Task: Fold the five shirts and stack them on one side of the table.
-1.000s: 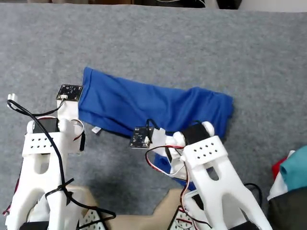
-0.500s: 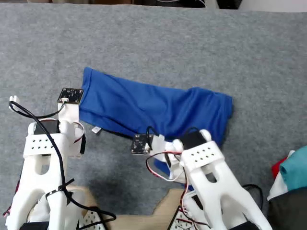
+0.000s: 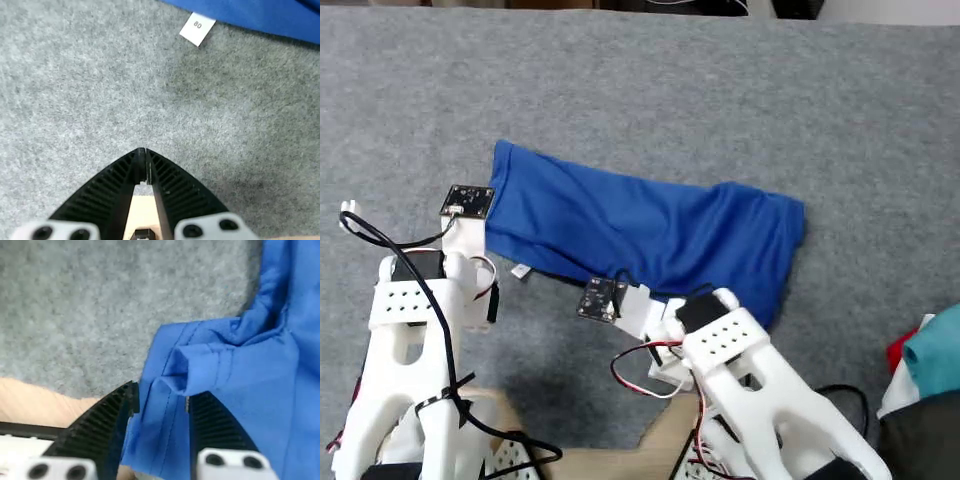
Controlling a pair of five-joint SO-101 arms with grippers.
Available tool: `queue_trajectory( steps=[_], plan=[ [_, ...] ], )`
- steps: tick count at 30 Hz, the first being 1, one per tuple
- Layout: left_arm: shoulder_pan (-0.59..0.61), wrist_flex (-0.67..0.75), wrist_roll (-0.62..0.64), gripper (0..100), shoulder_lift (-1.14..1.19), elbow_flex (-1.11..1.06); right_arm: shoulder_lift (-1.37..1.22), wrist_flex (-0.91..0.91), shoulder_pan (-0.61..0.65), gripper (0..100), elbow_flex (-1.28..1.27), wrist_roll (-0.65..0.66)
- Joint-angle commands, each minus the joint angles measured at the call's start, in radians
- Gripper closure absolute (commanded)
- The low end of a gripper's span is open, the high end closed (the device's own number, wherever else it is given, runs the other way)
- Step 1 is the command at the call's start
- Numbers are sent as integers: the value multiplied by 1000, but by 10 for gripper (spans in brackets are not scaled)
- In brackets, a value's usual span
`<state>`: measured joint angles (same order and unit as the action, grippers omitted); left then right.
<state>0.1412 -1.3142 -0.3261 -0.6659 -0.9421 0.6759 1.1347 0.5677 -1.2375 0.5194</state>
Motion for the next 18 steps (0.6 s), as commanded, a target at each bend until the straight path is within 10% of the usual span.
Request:
queue_trajectory(
  steps=[1, 18],
  plan=[
    [-3, -25, -3, 981, -22, 8, 21, -14, 18, 828, -18, -9],
    [-3, -20, -3, 981, -22, 8, -437, -23, -79, 828, 156, -9]
  ],
)
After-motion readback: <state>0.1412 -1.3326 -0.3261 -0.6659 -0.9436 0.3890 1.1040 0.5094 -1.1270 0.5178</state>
